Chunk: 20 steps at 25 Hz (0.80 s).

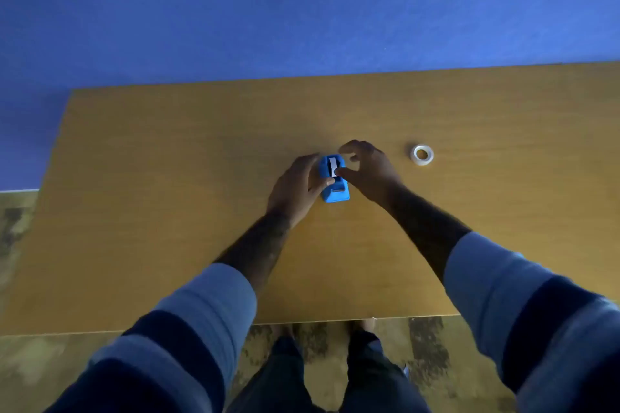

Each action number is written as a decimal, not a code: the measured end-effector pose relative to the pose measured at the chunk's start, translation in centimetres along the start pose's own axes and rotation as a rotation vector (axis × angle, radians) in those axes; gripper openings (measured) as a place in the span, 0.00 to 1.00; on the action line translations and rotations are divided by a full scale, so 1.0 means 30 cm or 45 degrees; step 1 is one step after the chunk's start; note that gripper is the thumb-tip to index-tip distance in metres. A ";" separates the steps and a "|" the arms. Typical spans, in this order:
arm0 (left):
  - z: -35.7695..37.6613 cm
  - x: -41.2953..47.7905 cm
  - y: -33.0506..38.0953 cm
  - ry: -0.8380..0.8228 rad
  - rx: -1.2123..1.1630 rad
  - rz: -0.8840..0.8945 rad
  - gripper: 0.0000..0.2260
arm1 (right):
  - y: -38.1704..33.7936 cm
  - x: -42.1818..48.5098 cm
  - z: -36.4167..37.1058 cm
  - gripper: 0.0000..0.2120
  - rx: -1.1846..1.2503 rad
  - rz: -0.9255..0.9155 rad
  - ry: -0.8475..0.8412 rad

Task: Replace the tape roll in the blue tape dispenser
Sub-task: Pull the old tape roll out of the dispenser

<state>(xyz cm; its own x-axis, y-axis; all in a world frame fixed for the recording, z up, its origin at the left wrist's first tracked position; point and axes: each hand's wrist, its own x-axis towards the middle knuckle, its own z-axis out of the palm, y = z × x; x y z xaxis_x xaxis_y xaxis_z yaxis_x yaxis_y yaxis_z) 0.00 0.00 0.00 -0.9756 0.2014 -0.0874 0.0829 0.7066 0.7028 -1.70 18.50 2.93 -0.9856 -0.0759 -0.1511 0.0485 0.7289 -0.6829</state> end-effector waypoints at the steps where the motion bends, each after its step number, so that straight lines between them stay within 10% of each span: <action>1: 0.007 0.012 0.004 0.009 -0.024 -0.016 0.26 | -0.001 0.013 0.005 0.17 -0.001 0.000 -0.016; 20: 0.041 0.058 0.030 0.035 -0.015 -0.028 0.22 | 0.004 0.065 0.012 0.05 -0.133 -0.109 -0.077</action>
<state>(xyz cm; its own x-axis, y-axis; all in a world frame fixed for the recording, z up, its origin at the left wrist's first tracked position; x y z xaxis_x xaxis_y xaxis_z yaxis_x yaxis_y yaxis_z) -1.36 1.81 -0.39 -0.9824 0.1671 -0.0836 0.0591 0.7024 0.7093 -3.56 18.19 2.30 -0.9737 -0.1796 -0.1404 -0.0557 0.7844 -0.6177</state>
